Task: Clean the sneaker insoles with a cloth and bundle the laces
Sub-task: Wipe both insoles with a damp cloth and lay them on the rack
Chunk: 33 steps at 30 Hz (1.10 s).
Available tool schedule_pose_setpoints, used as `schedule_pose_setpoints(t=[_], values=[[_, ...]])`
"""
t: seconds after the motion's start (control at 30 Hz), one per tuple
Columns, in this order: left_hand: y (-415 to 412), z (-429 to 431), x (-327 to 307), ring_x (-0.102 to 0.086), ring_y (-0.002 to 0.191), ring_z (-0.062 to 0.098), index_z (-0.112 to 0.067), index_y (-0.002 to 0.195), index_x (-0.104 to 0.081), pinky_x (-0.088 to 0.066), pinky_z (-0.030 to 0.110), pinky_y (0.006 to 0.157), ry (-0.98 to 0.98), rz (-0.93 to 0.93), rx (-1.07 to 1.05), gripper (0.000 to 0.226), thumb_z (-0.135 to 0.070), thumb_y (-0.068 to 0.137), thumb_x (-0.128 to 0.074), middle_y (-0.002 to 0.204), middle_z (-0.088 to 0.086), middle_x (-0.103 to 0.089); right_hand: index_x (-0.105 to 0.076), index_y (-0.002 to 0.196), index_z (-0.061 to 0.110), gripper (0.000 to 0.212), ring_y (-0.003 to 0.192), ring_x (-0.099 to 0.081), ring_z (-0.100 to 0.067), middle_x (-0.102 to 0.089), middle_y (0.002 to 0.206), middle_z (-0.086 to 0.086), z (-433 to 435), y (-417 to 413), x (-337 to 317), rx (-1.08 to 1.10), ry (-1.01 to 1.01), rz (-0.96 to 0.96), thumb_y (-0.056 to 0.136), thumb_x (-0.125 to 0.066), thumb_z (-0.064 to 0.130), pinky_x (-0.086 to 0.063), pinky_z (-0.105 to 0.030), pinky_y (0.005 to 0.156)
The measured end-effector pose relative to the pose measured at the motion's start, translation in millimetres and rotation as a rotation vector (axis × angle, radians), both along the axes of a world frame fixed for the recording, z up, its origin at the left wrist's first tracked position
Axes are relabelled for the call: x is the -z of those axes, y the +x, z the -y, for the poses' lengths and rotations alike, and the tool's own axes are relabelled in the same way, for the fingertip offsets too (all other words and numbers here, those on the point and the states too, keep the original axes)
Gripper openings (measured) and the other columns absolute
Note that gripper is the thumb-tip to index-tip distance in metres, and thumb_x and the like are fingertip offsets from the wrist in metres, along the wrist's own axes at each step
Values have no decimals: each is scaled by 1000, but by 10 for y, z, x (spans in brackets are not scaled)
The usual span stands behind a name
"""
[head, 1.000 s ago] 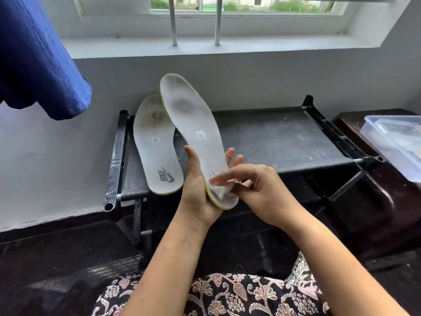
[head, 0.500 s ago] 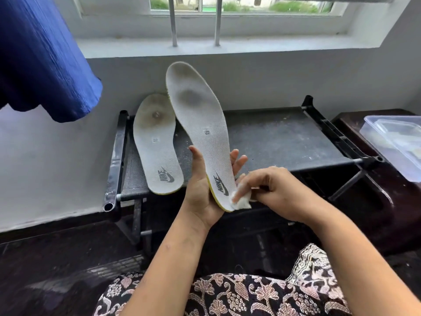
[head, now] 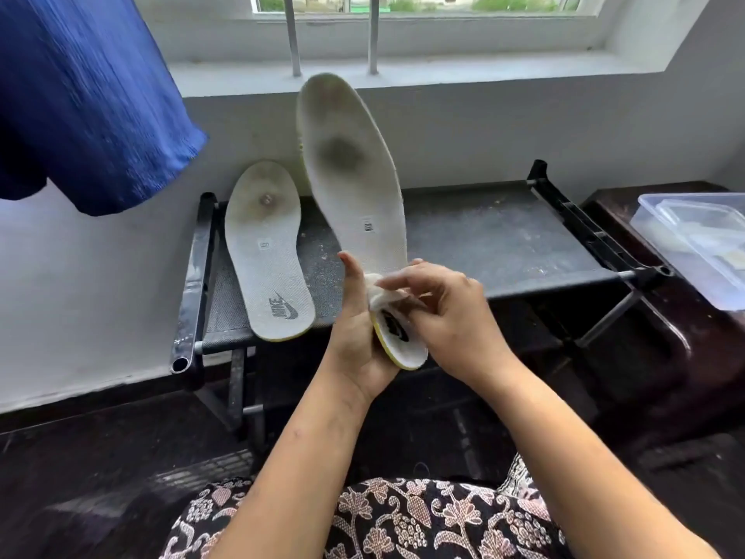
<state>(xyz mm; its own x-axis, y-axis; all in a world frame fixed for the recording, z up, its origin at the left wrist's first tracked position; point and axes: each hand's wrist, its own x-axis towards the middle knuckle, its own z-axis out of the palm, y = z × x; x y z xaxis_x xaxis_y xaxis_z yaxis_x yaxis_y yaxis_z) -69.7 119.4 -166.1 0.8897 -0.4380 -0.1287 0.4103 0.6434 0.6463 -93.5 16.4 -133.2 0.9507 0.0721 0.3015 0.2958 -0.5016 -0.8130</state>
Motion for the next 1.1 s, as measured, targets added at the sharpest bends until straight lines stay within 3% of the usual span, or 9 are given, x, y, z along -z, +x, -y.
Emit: schedule_pose_setpoints(t=[0.07, 0.2, 0.3, 0.4, 0.67, 0.77, 0.87, 0.97, 1.1], values=[[12, -31, 13, -68, 96, 20, -8, 106, -64, -47, 40, 98, -37, -58, -37, 85, -78, 72, -30, 103, 7, -67, -75, 90, 16, 34, 98, -64, -7, -69, 86, 10, 63, -7, 14, -87, -19, -51, 76, -61, -11, -50, -17, 83], [57, -70, 28, -71, 86, 14, -10, 100, -66, -47, 43, 96, -42, -65, -66, 81, -76, 82, -21, 89, 0, -73, -76, 82, 17, 35, 92, -66, -6, -72, 90, 6, 276, -3, 25, -236, -137, -138, 73, -63, -14, -52, -22, 83], [5, 13, 19, -67, 99, 18, -6, 113, -58, -39, 40, 106, -36, -47, -21, 85, -76, 81, -22, 99, 6, -70, -76, 84, 12, 28, 96, -64, -5, -71, 91, 5, 289, 45, 35, -50, -191, 40, 74, -66, -13, -47, -10, 82], [-99, 117, 31, -59, 112, 26, -10, 121, -59, -39, 42, 106, 9, 1, 61, 82, -73, 79, -26, 114, 12, -64, -75, 95, 14, 27, 93, -62, -11, -68, 92, 7, 252, 109, 54, 156, -238, 202, 81, -63, -6, -49, -19, 81], [-54, 89, 40, -52, 120, 28, -14, 141, -41, -43, 42, 102, 58, 86, 66, 88, -73, 77, -28, 129, 14, -55, -64, 120, 15, 36, 91, -49, 4, -57, 101, 11, 174, 133, 80, 333, -193, 254, 89, -56, 0, -37, 0, 83], [-20, 69, 25, -64, 100, 20, -9, 137, -44, -56, 32, 78, 92, 80, 46, 89, -73, 80, -23, 112, 9, -65, -66, 118, 17, 32, 95, -56, -1, -65, 106, 5, 165, 132, 108, 319, -138, 231, 90, -58, 4, -47, -17, 89], [10, 22, 45, -69, 84, 12, -14, 121, -54, -55, 25, 67, 13, 41, 90, 78, -72, 83, -18, 91, 2, -71, -68, 116, 21, 26, 95, -61, -7, -65, 105, 9, 108, 111, 137, 241, -52, 168, 92, -60, 16, -56, -35, 78], [47, -48, 54, -68, 87, 16, -13, 108, -61, -56, 27, 75, -52, -39, 80, 76, -74, 84, -23, 92, 6, -69, -70, 111, 21, 27, 96, -60, -5, -64, 99, 16, 28, 82, 181, 129, -55, 143, 89, -61, 9, -53, -25, 81], [66, -112, 62, -58, 114, 27, 0, 126, -54, -42, 38, 103, -85, -161, 30, 89, -74, 85, -26, 120, 17, -62, -76, 93, 22, 40, 97, -61, -7, -65, 89, 22, 24, 75, 164, -44, -78, 77, 78, -59, -11, -49, -25, 87]])
